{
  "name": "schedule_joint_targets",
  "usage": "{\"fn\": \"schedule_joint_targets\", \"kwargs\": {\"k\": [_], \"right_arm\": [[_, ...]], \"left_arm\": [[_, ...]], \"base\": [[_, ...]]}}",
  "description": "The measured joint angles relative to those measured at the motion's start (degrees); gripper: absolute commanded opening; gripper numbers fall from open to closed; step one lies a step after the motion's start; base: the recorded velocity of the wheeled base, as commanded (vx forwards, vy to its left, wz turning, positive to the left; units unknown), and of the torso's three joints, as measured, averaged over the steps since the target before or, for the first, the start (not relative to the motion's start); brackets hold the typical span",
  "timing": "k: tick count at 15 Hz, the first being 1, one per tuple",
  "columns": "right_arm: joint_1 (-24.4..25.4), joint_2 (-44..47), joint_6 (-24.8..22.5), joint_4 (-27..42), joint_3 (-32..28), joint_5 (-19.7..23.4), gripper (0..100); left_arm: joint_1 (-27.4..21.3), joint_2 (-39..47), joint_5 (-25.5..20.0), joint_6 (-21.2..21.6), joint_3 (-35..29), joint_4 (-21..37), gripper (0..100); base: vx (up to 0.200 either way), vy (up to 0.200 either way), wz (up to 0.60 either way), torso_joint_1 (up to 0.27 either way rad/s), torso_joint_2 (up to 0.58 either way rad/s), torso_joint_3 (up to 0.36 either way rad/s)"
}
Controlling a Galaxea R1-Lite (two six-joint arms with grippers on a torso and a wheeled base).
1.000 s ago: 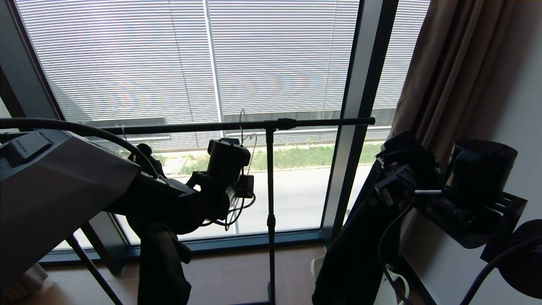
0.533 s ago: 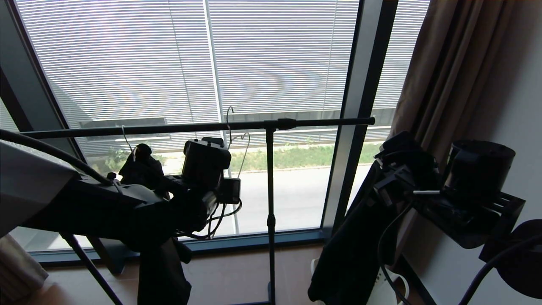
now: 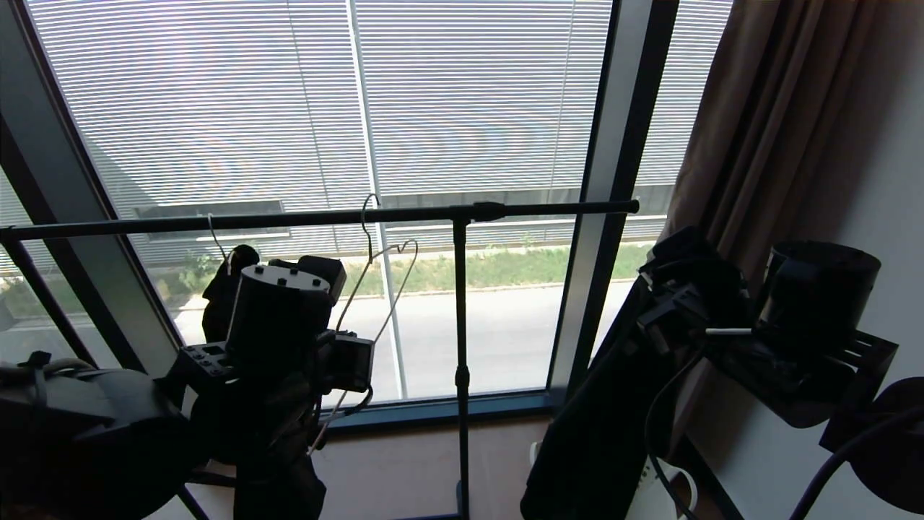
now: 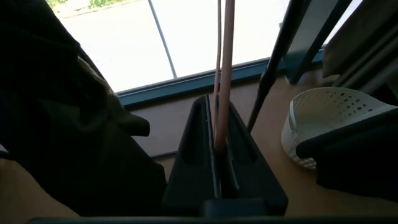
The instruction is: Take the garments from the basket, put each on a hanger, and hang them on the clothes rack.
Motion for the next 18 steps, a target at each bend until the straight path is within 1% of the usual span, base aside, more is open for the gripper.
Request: {"fn": "schedule_joint_targets", "kwargs": {"k": [2,4,6,8,9,10,13,15,17,18], "right_arm": [[0.39,-0.1,0.0,-0.01,0.27,-0.09,0],[0.66,-0.2,0.02,-0.01,0.41,-0.55,0],[1.11,-0.21,0.02,-0.01,0.44,-2.16,0],[2.05,-0.17,0.02,-0.01,0.46,-4.22,0],[2.26,-0.17,0.02,-0.01,0.46,-4.49,0],[2.34,-0.15,0.02,-0.06,0.4,-4.51,0],[2.4,0.62,-0.05,-3.97,0.29,-5.01,0],[2.43,1.9,-0.6,-6.36,0.24,-5.96,0],[2.45,2.72,-0.9,-6.47,0.16,-7.45,0],[2.45,2.91,-0.93,-6.52,0.05,-7.66,0]], "left_arm": [[-0.33,-2.56,-1.18,1.43,2.9,-1.93,0],[-0.62,-5.29,-4.92,2.9,8.39,-5.32,0],[-0.51,-8.42,-11.69,3.89,14.88,-9.42,0],[-0.05,-11.08,-18.13,5.39,19.98,-12.35,0],[0.45,-12.12,-20.68,6.36,21.97,-13.8,0],[1.06,-13.18,-22.24,7.49,23.8,-15.06,0],[2.4,-16.48,-24.88,10.4,28.89,-16.7,0],[2.4,-18.02,-30.05,11.62,31.01,-16.84,0],[2.18,-18.43,-33.28,12.8,31.95,-16.84,0],[1.63,-18.04,-33.9,13.35,32.01,-16.85,0]], "base": [[0.0,0.0,0.0,0.0,0.0,0.0],[0.0,0.0,0.0,0.0,0.0,0.0],[0.0,0.0,0.0,0.0,0.0,0.0],[0.0,0.0,0.0,0.0,0.0,0.0],[0.0,0.0,0.0,0.0,0.0,0.0],[0.0,0.0,0.0,0.0,0.0,0.0],[0.0,0.0,0.0,0.0,0.0,0.0],[0.0,0.0,0.0,0.0,0.0,0.0],[0.0,0.0,0.0,0.0,0.0,0.0],[0.0,0.0,0.0,0.0,0.0,0.0]]}}
